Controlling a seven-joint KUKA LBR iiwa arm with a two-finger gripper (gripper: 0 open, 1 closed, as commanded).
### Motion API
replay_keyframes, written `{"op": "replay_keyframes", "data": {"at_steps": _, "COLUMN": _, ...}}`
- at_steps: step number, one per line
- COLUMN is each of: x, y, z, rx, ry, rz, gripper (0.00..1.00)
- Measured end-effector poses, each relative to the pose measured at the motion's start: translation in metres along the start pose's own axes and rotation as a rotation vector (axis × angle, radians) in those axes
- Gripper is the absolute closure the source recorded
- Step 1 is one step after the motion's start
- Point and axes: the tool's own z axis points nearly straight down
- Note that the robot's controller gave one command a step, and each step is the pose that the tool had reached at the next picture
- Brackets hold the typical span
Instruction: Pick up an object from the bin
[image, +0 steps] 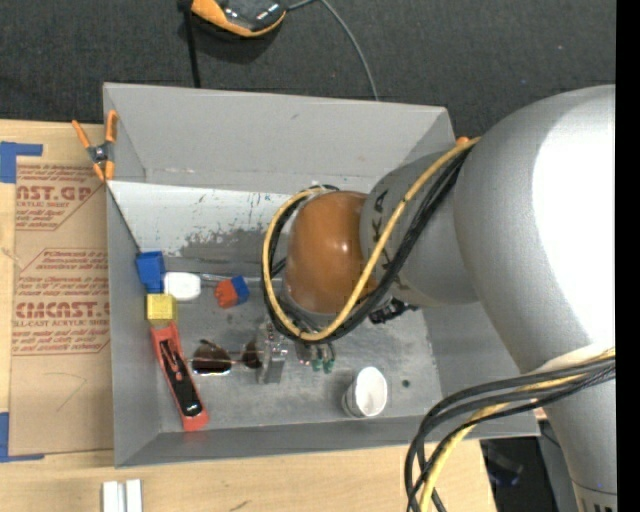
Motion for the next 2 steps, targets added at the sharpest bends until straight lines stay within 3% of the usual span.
{"op": "replay_keyframes", "data": {"at_steps": 2, "x": 0.0011, "y": 0.0003, "z": -0.0043, "rx": 0.001, "ry": 0.004, "rz": 0.001, "gripper": 1.0}}
